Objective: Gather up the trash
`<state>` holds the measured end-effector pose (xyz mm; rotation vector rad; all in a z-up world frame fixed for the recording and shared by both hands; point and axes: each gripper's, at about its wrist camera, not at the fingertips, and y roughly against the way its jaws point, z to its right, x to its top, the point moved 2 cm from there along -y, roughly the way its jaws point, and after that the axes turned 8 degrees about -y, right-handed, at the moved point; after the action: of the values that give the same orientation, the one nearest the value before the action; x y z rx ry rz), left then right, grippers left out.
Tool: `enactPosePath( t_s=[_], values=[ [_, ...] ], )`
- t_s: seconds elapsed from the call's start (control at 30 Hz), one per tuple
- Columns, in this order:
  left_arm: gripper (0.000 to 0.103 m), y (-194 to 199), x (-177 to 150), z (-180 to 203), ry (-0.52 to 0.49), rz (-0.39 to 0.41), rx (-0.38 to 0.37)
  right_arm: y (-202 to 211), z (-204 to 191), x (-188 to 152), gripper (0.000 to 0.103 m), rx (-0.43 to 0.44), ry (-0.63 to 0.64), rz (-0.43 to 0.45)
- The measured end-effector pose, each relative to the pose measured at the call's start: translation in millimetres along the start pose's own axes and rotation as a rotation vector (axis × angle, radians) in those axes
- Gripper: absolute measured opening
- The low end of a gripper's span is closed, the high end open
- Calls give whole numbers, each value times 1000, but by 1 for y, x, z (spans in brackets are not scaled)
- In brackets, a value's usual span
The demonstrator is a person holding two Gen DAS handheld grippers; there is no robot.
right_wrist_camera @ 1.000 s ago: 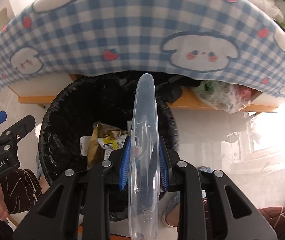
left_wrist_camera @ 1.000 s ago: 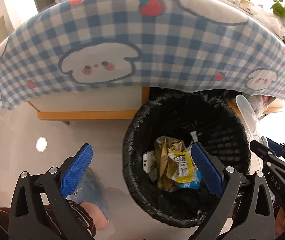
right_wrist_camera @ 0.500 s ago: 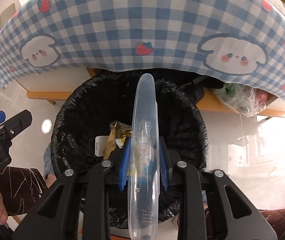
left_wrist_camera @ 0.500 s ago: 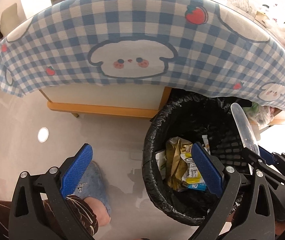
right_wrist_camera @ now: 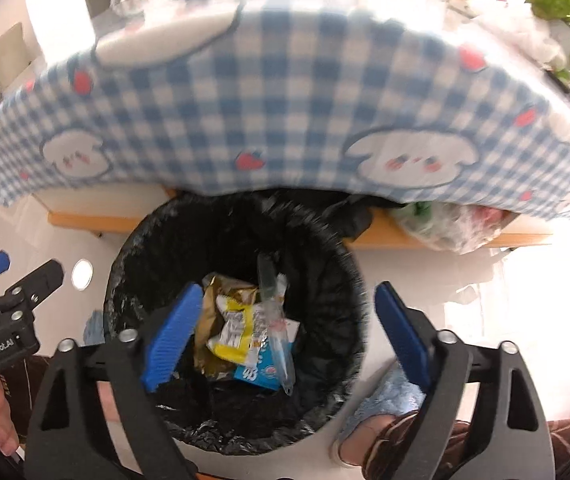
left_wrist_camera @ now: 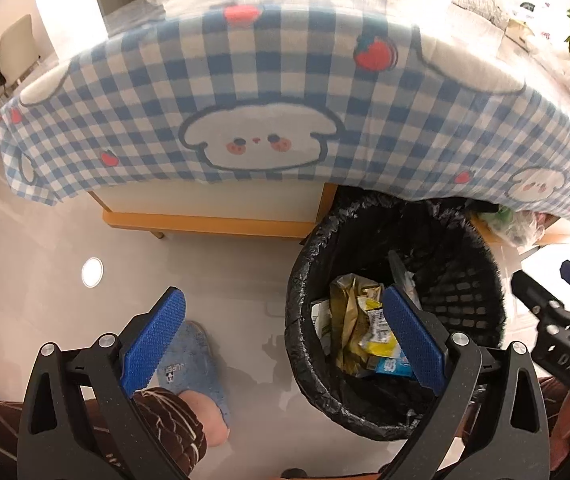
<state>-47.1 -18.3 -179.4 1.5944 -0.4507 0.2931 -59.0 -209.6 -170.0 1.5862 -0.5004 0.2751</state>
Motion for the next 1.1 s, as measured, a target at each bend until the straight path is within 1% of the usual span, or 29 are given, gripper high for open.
enactPosePath(
  t_s=[0.07,0.2,0.33,0.43,0.5,0.7,0.87,0.93,1.1],
  values=[
    [97,12,4,-1,5,14,-13,12,8,6,91,-7,-27,3],
    [97,41,15,0,-6,53,-13,40,18,15,94,-3,-49,28],
    [97,68,23,2,-12,78,-28,71,21,21,95,-12,-26,84],
    [97,88,28,6,-33,104,-31,90,20,23,95,-8,-18,109],
    [97,103,29,8,-43,134,-33,104,19,25,95,-2,-10,127],
    [97,136,27,16,-76,179,-31,146,18,28,95,23,4,174],
    [97,152,24,22,-93,202,-27,171,20,22,95,23,-9,212],
    [97,153,23,24,-96,203,-33,175,23,21,95,35,-24,218],
    [97,152,24,28,-93,198,-39,178,26,20,95,28,-28,227]
  ],
)
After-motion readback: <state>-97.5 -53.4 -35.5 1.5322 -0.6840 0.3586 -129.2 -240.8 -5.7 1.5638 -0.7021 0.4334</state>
